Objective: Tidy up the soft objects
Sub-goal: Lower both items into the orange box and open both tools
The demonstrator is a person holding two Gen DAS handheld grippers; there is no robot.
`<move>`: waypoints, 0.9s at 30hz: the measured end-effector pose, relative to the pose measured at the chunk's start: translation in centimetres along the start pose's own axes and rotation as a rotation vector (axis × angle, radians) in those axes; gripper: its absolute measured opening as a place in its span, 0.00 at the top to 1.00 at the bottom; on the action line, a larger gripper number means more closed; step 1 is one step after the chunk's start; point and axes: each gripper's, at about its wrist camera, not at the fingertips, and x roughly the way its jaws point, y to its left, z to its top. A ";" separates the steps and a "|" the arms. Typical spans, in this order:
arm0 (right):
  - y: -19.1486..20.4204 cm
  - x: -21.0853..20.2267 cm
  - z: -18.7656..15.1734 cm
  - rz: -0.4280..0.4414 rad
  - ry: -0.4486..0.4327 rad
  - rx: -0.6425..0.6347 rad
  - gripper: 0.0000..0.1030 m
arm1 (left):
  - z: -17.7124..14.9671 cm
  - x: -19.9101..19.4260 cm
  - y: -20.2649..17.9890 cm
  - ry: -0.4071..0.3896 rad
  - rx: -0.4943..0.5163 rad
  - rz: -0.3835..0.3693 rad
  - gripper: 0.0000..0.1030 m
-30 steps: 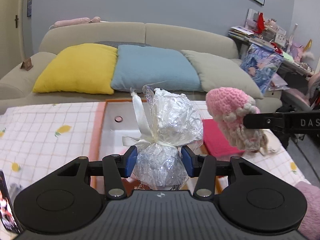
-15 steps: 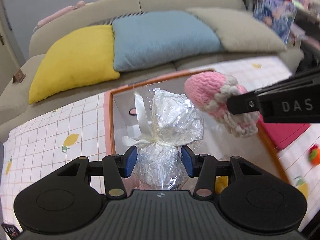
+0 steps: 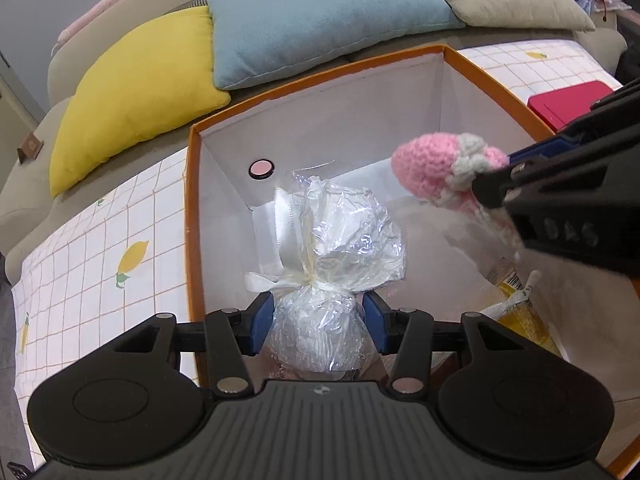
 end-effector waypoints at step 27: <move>-0.9 -7.3 -0.2 0.001 -0.100 -0.064 0.42 | 1.4 -6.4 0.9 -0.084 -0.013 -0.003 0.24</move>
